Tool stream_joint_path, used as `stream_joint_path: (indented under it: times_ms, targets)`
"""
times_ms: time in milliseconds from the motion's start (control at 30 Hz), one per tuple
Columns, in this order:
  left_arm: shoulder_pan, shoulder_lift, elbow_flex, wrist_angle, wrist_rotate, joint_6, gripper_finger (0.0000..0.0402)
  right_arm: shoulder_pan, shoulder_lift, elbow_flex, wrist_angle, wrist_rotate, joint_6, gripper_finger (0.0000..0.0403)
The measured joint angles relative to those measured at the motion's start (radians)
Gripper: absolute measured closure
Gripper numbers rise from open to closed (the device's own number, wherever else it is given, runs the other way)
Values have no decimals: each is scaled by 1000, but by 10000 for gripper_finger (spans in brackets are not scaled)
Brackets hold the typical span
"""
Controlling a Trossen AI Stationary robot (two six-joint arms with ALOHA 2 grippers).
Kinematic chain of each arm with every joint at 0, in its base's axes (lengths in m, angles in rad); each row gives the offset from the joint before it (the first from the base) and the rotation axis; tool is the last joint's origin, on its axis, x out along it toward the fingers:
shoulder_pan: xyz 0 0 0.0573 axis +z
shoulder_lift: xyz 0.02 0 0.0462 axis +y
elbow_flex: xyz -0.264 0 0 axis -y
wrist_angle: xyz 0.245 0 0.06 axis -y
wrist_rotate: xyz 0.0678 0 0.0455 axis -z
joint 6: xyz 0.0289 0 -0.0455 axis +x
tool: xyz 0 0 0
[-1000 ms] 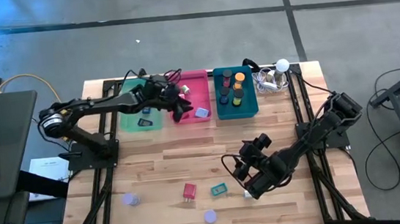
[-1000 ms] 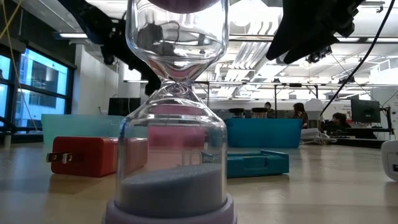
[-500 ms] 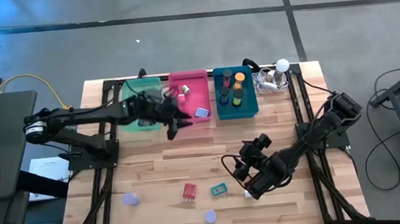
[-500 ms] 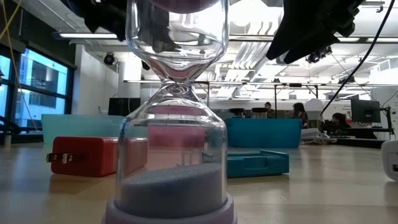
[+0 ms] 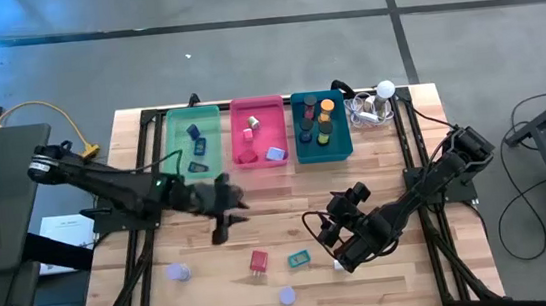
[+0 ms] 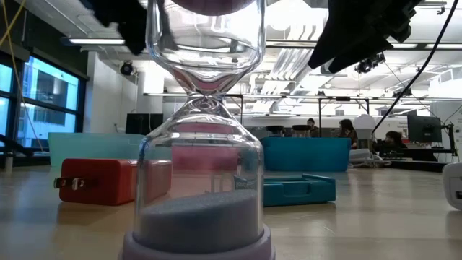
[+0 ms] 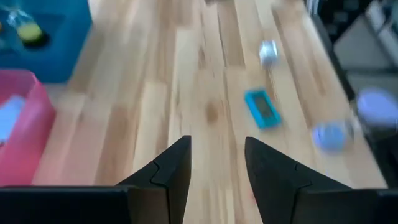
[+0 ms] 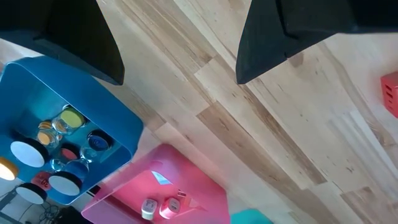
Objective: Pick & Place Office items
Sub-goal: Put the top purple hourglass into the blue bin
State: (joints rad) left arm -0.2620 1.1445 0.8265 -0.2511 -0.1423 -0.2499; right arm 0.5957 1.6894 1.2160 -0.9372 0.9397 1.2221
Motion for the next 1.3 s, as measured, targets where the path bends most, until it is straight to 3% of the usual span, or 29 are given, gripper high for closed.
stream_joint_path:
  times_ms: [167, 567, 867, 1300]
  targets:
    - [-139, -35, 0, -186, -87, 35, 256, 0, 0, 0, 0, 0, 0, 105]
    - [-346, -38, 0, -369, -123, -217, 256, -6, 0, 0, 9, 3, -23, 105]
    - [-375, -38, 0, -402, -100, -381, 256, -10, 0, 0, 11, 0, -23, 105]
    - [-372, -37, 0, -400, -51, -379, 256, -10, 0, 0, 11, 2, -23, 105]
